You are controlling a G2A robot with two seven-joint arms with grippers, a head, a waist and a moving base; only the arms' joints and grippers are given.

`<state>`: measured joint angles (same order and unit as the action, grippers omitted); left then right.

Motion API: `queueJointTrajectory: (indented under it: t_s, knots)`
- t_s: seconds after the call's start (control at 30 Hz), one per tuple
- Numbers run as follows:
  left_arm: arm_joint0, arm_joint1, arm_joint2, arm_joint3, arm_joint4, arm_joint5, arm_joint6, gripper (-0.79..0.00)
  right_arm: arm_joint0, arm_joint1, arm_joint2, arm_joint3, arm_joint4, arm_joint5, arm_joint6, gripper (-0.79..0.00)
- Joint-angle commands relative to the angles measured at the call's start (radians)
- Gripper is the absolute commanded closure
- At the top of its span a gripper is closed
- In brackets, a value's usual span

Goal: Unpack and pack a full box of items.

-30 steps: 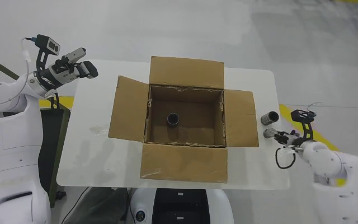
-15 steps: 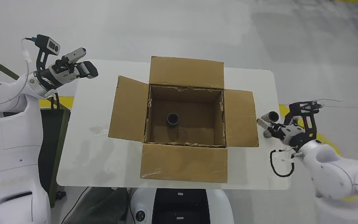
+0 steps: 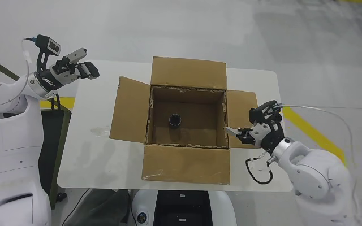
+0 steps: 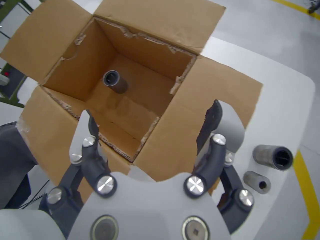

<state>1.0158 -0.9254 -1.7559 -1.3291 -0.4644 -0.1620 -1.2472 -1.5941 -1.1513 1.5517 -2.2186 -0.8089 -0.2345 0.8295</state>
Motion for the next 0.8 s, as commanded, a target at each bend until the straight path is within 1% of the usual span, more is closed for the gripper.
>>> queueJointTrajectory:
  t_s: [0.0, 0.67, 0.77]
  knots:
    - [0.0, 0.0, 0.0, 0.0, 0.0, 0.0, 0.0, -0.785, 0.0, 0.0, 0.003, 0.0, -0.004, 0.006, -0.001, -0.785]
    - [0.0, 0.0, 0.0, 0.0, 0.0, 0.0, 0.0, -0.785, -0.001, 0.0, 0.004, 0.006, -0.008, 0.012, -0.006, -0.785]
    - [0.0, 0.0, 0.0, 0.0, 0.0, 0.0, 0.0, -0.785, 0.016, 0.003, -0.009, 0.022, 0.009, -0.013, 0.008, -0.785]
